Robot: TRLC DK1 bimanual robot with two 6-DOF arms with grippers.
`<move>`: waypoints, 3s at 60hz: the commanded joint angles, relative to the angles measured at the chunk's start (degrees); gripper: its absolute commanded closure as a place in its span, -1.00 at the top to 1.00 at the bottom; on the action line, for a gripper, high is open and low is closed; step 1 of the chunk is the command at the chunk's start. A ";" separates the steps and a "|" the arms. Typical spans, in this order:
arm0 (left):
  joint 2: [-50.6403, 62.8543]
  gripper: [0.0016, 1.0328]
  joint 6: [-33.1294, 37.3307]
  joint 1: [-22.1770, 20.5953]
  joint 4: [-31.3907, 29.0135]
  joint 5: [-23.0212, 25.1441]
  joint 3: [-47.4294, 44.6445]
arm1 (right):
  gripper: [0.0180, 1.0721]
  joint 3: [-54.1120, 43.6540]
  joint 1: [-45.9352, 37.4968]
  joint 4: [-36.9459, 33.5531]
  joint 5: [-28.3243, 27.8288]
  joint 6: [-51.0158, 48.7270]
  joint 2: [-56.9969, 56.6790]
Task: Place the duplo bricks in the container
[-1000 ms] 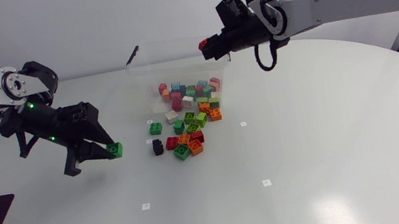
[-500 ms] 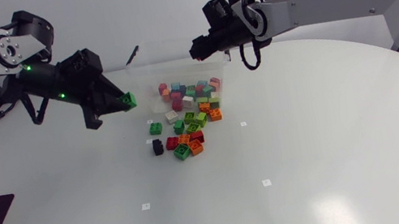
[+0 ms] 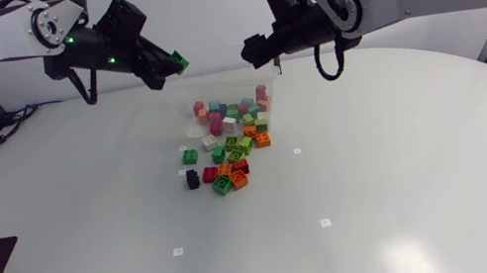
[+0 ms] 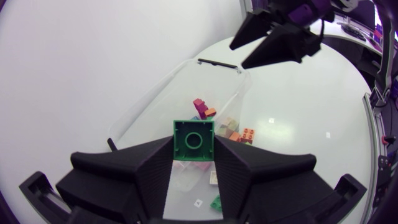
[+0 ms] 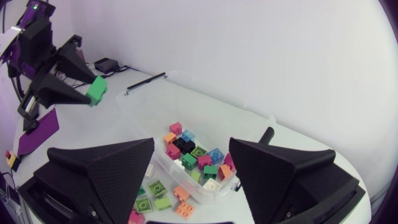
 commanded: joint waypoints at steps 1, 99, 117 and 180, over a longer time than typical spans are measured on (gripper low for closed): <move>4.02 -0.49 -4.32 -0.86 0.67 -0.78 5.30 | 0.69 -4.31 -0.22 0.40 0.31 1.30 -2.80; -7.06 0.90 -2.30 2.57 1.64 -15.02 -7.62 | 0.68 -9.76 17.36 -21.04 13.93 2.53 8.45; -18.39 0.90 11.50 6.61 0.06 -8.52 -26.16 | 0.67 1.93 17.36 -30.71 14.72 7.10 17.06; -23.23 0.90 25.30 13.46 -1.26 -2.63 -38.29 | 0.16 19.59 19.12 -43.54 13.40 13.51 27.96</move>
